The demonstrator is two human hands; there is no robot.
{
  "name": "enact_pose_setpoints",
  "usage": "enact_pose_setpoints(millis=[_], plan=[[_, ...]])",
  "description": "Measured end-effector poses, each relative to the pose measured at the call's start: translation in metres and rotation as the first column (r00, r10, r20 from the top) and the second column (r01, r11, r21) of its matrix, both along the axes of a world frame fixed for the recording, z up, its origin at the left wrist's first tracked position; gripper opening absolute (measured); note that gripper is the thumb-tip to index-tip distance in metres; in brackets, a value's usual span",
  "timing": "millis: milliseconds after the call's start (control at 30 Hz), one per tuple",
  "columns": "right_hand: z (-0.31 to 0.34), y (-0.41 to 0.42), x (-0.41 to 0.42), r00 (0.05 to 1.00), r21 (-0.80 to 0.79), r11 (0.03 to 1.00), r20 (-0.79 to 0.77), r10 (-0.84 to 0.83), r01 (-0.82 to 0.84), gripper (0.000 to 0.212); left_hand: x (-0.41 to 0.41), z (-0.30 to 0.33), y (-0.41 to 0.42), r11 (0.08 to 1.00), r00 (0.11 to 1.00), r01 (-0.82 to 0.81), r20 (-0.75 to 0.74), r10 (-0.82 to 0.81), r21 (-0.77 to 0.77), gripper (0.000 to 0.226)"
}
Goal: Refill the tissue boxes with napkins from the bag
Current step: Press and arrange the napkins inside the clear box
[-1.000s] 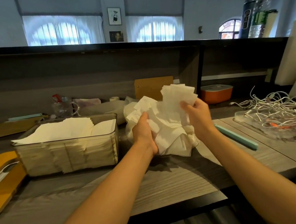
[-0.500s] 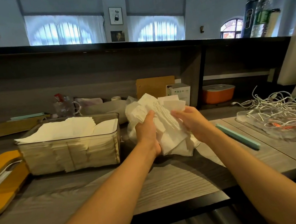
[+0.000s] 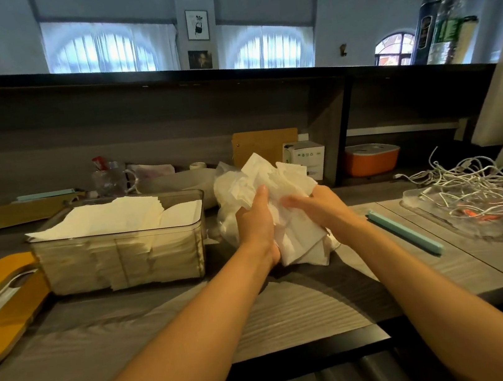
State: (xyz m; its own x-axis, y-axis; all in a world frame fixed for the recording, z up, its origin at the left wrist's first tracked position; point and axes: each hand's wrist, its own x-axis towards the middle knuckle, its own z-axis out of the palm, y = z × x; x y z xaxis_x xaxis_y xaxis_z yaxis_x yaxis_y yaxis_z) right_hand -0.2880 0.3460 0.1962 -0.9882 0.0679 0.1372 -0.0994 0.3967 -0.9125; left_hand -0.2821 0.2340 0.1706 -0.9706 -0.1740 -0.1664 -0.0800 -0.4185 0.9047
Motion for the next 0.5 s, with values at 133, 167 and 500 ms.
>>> enact_pose_setpoints(millis=[133, 167, 500], plan=[[0.005, 0.01, -0.006, 0.987, -0.246, 0.956, 0.071, -0.145, 0.159, 0.029, -0.001, 0.003, -0.004, 0.998, 0.999, 0.008, 0.044, -0.011, 0.064, 0.039], [0.005, 0.013, -0.007, 0.984, -0.3, 0.937, 0.077, -0.163, 0.179, 0.024, -0.001, 0.003, -0.005, 0.997, 0.998, 0.02, 0.053, -0.024, 0.073, 0.04], [0.014, 0.029, -0.003, 0.933, -0.386, 0.914, -0.269, -0.24, 0.124, 0.024, 0.003, 0.006, -0.01, 0.983, 0.984, 0.133, 0.099, -0.146, 0.129, 0.04]])
